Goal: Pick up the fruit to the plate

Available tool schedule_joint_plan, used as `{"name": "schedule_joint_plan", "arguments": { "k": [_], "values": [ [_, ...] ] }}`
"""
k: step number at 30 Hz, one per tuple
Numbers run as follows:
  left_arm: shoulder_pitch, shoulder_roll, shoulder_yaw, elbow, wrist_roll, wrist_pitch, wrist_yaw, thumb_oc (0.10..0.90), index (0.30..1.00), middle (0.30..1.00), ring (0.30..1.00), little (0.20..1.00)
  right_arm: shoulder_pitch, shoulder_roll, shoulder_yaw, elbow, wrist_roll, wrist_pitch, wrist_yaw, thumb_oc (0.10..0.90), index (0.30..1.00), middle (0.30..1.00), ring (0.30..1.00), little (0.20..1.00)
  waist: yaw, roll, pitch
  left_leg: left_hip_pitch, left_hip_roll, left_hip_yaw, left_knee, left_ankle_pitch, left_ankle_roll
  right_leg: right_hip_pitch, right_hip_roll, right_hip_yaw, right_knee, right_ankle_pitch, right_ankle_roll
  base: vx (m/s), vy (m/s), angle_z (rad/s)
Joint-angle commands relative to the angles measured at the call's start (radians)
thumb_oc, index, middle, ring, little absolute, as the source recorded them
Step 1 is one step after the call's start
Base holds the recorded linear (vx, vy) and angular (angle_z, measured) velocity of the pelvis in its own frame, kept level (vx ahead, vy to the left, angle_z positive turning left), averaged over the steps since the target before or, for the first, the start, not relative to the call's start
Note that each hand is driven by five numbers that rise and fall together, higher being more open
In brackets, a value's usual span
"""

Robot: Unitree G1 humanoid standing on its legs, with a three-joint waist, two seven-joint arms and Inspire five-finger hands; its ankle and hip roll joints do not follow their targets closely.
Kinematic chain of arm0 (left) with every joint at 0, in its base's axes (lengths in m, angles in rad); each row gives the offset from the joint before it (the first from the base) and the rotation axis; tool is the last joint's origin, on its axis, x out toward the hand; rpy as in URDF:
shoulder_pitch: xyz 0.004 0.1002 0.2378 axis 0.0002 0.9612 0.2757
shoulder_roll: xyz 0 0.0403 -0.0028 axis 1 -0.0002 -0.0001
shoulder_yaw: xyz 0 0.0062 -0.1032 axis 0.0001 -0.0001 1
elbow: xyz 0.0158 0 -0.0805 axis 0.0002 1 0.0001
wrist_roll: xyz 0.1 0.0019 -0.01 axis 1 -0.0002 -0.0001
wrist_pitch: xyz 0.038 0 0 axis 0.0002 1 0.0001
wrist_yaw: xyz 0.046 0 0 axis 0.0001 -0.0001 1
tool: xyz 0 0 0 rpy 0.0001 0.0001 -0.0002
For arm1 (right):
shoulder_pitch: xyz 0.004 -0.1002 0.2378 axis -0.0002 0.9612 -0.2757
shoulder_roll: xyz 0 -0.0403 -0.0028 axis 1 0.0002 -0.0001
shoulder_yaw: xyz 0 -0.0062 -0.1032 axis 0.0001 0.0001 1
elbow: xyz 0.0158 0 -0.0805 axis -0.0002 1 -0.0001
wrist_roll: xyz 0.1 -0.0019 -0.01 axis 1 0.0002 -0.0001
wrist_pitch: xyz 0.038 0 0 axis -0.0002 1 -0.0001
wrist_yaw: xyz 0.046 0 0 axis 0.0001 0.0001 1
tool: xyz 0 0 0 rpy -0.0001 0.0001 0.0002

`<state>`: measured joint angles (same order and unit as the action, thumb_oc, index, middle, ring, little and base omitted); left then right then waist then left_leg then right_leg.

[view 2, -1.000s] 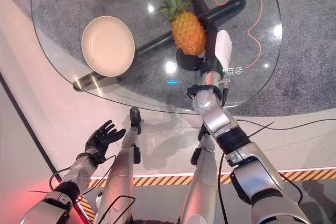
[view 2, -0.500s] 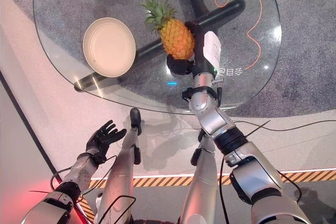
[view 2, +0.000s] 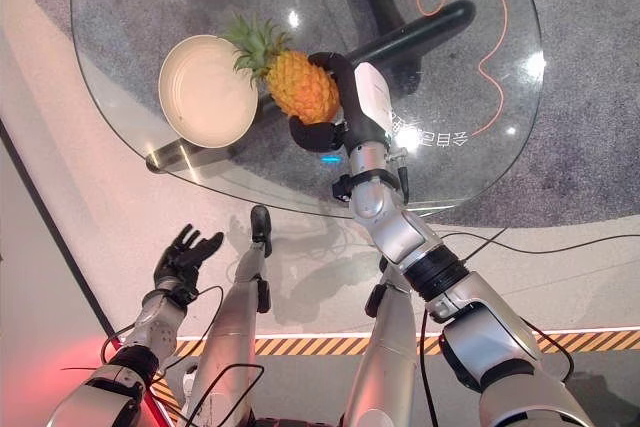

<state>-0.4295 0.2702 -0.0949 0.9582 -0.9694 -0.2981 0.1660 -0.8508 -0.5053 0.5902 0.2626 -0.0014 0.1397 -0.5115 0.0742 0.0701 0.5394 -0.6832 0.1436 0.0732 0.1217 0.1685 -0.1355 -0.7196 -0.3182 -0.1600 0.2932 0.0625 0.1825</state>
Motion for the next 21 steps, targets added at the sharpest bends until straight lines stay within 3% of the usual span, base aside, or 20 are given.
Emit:
{"name": "schedule_joint_plan", "arguments": {
  "k": [1,12,21],
  "values": [
    [-0.043,0.058,0.020,-0.022,-0.038,-0.107,0.127,0.800,0.900,0.900,0.900,0.900,-0.070,0.026,-0.037,-0.219,-0.049,-0.168,-0.003,0.100,0.300,0.300,0.300,0.200,-0.003,0.014,-0.019,0.002,0.024,-0.009,0.049,-0.025,0.009,-0.015,-0.015,-0.032,-0.012,0.042,0.004,0.00,0.000,0.00],
    [-0.128,0.101,0.107,-0.127,-0.067,-0.275,0.336,0.800,0.900,0.900,0.900,0.900,-0.062,0.043,-0.061,-0.251,-0.032,-0.185,-0.011,0.100,0.300,0.300,0.300,0.200,-0.009,-0.002,-0.019,-0.010,0.034,-0.014,0.059,-0.026,0.003,-0.022,-0.008,-0.025,-0.005,0.038,-0.001,0.00,0.000,0.00],
    [-0.164,0.129,0.125,-0.226,-0.030,-0.359,0.369,0.800,0.900,0.900,0.900,0.900,-0.048,0.055,-0.094,-0.274,-0.043,-0.203,-0.018,0.100,0.300,0.300,0.300,0.200,-0.010,-0.010,-0.019,-0.019,0.040,-0.014,0.064,-0.028,0.003,-0.022,-0.004,-0.024,-0.002,0.035,-0.002,0.00,0.000,0.00]
  ]
}}
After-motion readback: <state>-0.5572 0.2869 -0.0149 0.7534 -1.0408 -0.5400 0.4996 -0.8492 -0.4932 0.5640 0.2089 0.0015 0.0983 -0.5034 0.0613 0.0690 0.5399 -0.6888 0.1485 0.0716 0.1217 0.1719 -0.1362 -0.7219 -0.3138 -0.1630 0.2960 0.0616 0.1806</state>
